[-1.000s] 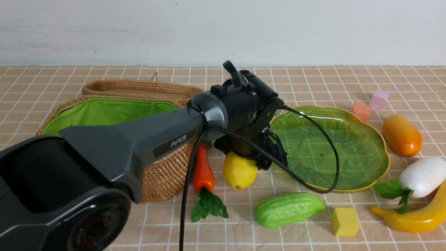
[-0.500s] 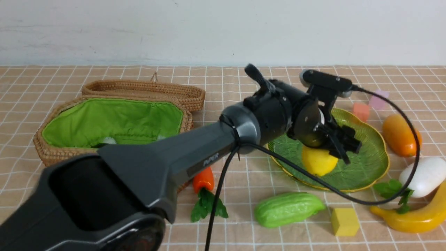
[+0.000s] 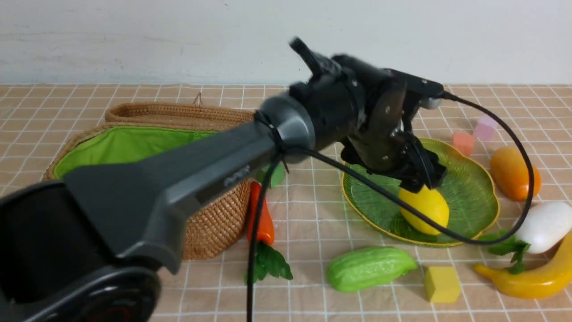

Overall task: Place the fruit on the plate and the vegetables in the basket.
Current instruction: Use the left arm to grab a carrot and put it into the left basket

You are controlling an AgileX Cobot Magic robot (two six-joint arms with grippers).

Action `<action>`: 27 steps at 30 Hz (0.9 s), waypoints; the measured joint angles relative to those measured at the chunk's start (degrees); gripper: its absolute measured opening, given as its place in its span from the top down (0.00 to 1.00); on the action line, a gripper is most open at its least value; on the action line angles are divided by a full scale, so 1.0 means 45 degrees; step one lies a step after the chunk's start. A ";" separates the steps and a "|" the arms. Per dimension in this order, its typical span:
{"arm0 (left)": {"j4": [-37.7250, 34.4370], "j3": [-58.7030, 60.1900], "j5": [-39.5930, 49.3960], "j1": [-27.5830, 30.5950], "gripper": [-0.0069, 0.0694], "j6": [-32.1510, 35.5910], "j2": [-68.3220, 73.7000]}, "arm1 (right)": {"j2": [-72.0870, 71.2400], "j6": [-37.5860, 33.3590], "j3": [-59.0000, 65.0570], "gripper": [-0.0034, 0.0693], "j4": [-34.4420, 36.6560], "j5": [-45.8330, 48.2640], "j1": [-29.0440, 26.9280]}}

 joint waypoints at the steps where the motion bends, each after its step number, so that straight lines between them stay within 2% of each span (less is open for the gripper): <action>1: -0.0002 -0.0026 0.1128 0.0000 0.30 -0.0205 -0.0413 | 0.0000 0.0000 0.0000 0.70 0.0000 0.0000 0.0000; 2: 0.0038 -0.0025 0.2242 0.0000 0.39 -0.0419 -0.0777 | 0.0000 0.0000 0.0000 0.70 0.0000 0.0000 0.0000; 3: 0.0038 -0.0025 0.2242 0.0000 0.39 -0.0419 -0.0777 | 0.0000 0.0000 0.0000 0.70 0.0000 0.0000 0.0000; 4: 0.0132 -0.0039 0.3057 0.0000 0.52 -0.0637 -0.1232 | 0.0000 0.0000 0.0000 0.70 0.0000 0.0000 0.0000; 6: 0.0247 0.0307 0.3341 -0.0028 0.69 -0.0852 -0.1848 | 0.0000 0.0000 0.0000 0.70 0.0014 0.0000 0.0000; 8: 0.0489 0.0760 0.3382 -0.0140 0.78 -0.1073 -0.2203 | 0.0000 0.0000 0.0000 0.70 0.0000 0.0000 0.0000; 10: 0.1040 0.1539 0.3424 -0.0398 0.80 -0.1422 -0.2498 | 0.0000 0.0000 0.0000 0.70 0.0000 0.0035 0.0000; 12: 0.1658 0.2380 0.3456 -0.0673 0.78 -0.1768 -0.2597 | 0.0000 0.0000 0.0000 0.70 0.0000 0.0086 0.0000; 15: 0.2836 0.3525 0.3478 -0.1025 0.56 -0.2754 -0.2244 | 0.0000 0.0000 0.0000 0.70 0.0000 0.0196 0.0000; 16: 0.3080 0.3587 0.3462 -0.1039 0.51 -0.3058 -0.2080 | 0.0000 0.0000 0.0000 0.70 0.0000 0.0217 0.0000; 17: 0.3500 0.3620 0.3462 -0.1039 0.42 -0.3528 -0.1857 | 0.0000 0.0000 0.0000 0.70 0.0000 0.0217 0.0000; 18: 0.3582 0.3637 0.3462 -0.1039 0.40 -0.3528 -0.1806 | 0.0000 0.0000 0.0000 0.69 0.0000 0.0217 0.0000; 19: 0.4175 0.3648 0.3395 -0.0996 0.29 -0.4136 -0.1425 | 0.0000 0.0000 0.0000 0.69 -0.0010 0.0232 0.0000; 20: 0.4471 0.3652 0.3365 -0.0984 0.23 -0.4356 -0.1176 | 0.0000 0.0000 0.0000 0.69 -0.0025 0.0246 0.0000; 24: 0.5556 0.3675 0.3254 -0.0970 0.10 -0.4888 -0.0296 | 0.0000 0.0000 0.0000 0.69 -0.0038 0.0293 0.0000; 27: 0.5892 0.3700 0.3178 -0.0877 0.10 -0.4982 0.0174 | 0.0000 0.0000 0.0000 0.69 -0.0038 0.0373 0.0000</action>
